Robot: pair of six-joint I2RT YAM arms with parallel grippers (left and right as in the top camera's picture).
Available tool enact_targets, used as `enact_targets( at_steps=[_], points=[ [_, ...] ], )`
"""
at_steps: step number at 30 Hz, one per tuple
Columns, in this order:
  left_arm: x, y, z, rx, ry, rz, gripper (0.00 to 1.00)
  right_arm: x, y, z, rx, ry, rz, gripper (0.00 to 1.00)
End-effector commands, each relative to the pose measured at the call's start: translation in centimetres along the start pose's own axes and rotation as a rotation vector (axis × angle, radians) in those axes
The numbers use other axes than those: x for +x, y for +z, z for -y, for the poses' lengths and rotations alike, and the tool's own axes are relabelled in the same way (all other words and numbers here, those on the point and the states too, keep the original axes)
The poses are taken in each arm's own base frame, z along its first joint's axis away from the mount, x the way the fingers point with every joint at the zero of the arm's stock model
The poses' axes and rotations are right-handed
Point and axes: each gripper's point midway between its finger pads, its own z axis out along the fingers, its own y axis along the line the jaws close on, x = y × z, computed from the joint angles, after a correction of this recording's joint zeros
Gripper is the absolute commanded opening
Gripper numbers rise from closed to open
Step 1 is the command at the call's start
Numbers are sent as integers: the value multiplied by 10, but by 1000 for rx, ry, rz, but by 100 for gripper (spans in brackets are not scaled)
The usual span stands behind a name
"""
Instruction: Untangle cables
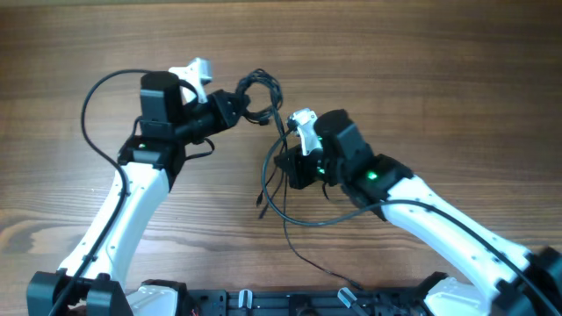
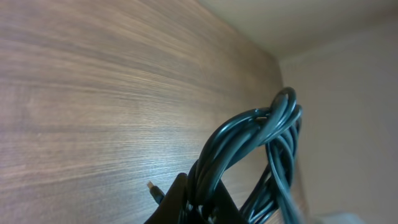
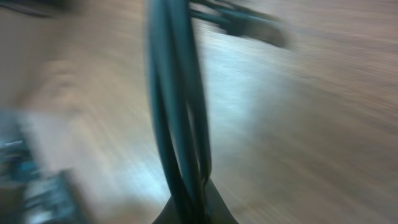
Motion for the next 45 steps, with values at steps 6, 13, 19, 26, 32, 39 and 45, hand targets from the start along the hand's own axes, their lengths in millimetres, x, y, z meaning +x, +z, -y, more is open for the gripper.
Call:
enact_targets(
  at_steps=[6,13,19,26,32,39,45],
  points=[
    [37,21,49,40,289,-54,4,-43,-53,-30,-178,45,125,4],
    [44,23,56,56,302,-71,4,-57,-59,27,-63,257,169,4],
    [43,16,72,121,370,-61,4,-68,-62,47,-42,302,207,4],
    [24,9,90,207,331,1,4,-25,-36,44,-17,286,32,4],
    [58,14,79,179,543,-109,4,-33,-37,15,-172,234,30,4],
    [55,17,61,78,524,-103,4,-41,-40,-2,-264,235,38,4],
    [67,18,84,180,583,-123,4,-46,-34,29,-101,247,94,4]
  ],
)
